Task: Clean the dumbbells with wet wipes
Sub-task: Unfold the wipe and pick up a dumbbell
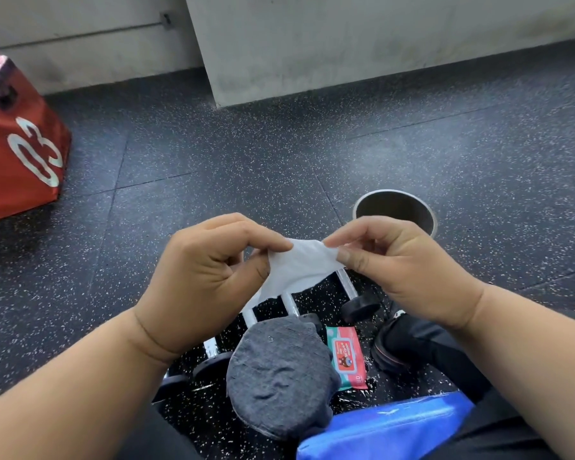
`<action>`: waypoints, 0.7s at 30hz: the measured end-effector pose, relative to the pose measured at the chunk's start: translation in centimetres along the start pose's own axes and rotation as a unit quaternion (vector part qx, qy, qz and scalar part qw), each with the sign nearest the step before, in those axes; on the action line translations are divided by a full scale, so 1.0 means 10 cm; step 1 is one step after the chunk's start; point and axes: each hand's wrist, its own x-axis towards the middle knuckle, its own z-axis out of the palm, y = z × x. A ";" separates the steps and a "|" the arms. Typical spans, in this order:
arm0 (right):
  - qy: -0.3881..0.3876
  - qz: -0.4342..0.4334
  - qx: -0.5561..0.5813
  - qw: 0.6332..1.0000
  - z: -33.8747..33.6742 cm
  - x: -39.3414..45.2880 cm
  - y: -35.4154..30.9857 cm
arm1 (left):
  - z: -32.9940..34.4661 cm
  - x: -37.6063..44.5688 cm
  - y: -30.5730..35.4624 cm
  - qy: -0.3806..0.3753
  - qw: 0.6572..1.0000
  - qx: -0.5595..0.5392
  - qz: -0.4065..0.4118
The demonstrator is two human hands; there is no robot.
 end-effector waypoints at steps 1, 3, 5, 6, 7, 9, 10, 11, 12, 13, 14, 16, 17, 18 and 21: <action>0.007 0.004 0.007 1.000 0.02 -0.01 0.02 | 0.00 0.00 0.00 0.001 1.000 -0.002 -0.006; 0.014 0.010 0.027 0.999 0.05 -0.02 0.03 | 0.01 0.00 -0.01 0.002 1.000 -0.008 -0.019; 0.010 0.009 0.037 0.999 0.07 -0.02 0.06 | 0.02 -0.01 -0.02 0.005 0.999 -0.031 -0.045; 0.009 0.005 0.039 0.999 0.07 -0.03 0.07 | 0.03 -0.02 -0.04 0.007 0.997 -0.047 -0.062; 0.008 0.000 0.038 0.999 0.08 -0.03 0.08 | 0.04 -0.03 -0.05 0.010 0.995 -0.064 -0.079; 0.007 -0.016 0.021 1.000 0.10 -0.03 0.09 | 0.05 -0.03 -0.07 0.012 0.990 -0.091 -0.103; 0.007 -0.026 0.010 1.000 0.11 -0.03 0.09 | 0.05 -0.03 -0.08 0.011 0.989 -0.101 -0.110; 0.006 -0.034 0.001 0.999 0.12 -0.04 0.09 | 0.06 -0.03 -0.08 0.010 0.988 -0.109 -0.114; 0.006 -0.039 -0.004 0.999 0.12 -0.04 0.08 | 0.06 -0.03 -0.08 0.009 0.986 -0.115 -0.118; 0.009 -0.041 -0.004 0.999 0.11 -0.04 0.09 | 0.06 -0.03 -0.08 0.010 0.985 -0.121 -0.124; 0.015 -0.039 0.008 0.999 0.11 -0.04 0.08 | 0.06 -0.03 -0.09 0.013 0.983 -0.127 -0.129; 0.036 -0.010 0.087 0.995 0.12 -0.03 0.07 | 0.06 -0.03 -0.11 0.022 0.982 -0.130 -0.134; 0.047 0.013 0.140 0.989 0.13 -0.02 0.07 | 0.06 -0.04 -0.11 0.027 0.983 -0.127 -0.132; 0.054 0.035 0.185 0.981 0.16 -0.01 0.05 | 0.07 -0.04 -0.12 0.029 0.984 -0.121 -0.128; 0.064 0.098 0.260 0.959 0.23 0.00 0.04 | 0.08 -0.06 -0.12 0.029 0.990 -0.091 -0.108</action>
